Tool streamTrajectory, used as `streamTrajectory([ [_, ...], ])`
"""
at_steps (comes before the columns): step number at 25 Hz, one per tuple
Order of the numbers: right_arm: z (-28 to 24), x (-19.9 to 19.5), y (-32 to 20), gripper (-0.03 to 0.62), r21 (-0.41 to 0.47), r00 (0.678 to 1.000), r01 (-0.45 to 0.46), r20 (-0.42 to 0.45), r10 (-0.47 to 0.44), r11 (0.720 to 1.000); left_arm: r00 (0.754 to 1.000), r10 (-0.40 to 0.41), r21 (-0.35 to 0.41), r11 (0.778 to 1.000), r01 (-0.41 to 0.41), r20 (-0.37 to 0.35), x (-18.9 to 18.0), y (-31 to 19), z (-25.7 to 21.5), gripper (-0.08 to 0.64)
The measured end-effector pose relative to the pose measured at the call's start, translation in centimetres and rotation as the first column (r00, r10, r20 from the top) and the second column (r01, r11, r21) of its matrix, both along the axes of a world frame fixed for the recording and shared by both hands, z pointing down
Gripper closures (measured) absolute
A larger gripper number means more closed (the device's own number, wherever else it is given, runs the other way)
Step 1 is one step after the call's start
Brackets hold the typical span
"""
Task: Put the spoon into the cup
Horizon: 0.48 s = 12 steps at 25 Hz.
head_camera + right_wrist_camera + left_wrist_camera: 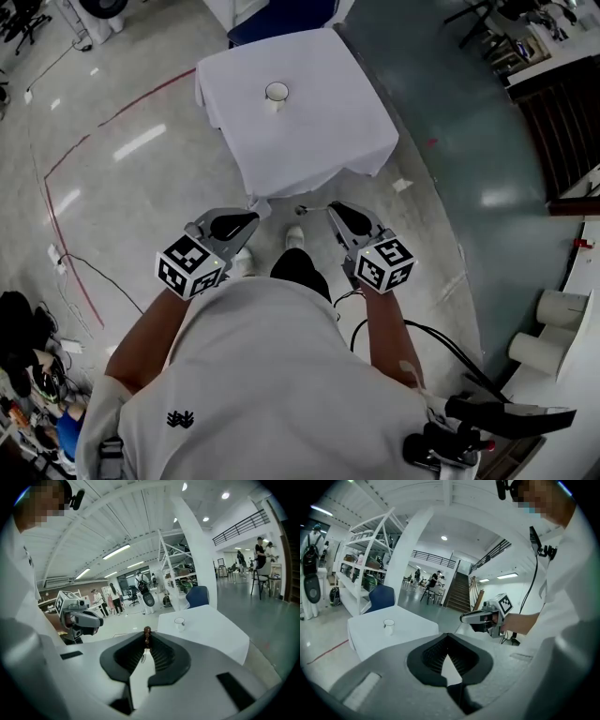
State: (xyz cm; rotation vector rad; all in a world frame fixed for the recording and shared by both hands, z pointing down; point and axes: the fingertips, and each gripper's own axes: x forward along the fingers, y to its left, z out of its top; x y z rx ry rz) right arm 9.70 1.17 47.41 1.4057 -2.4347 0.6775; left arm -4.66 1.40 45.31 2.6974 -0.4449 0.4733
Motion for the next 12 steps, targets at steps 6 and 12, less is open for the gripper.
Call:
streamTrajectory([
  [6, 0.7, 0.7, -9.5, 0.549, 0.000, 0.992, 0.127, -0.012, -0.127, 0.992, 0.986, -0.164, -0.017, 0.986, 0.164, 0.016, -0.9, -7.2, 1.3, 0.555],
  [12, 0.3, 2.4, -19.4, 0.549, 0.002, 0.962, 0.274, -0.023, -0.274, 0.962, 0.954, -0.298, 0.002, 0.954, 0.298, 0.030, 0.9, -14.1, 0.3, 0.555],
])
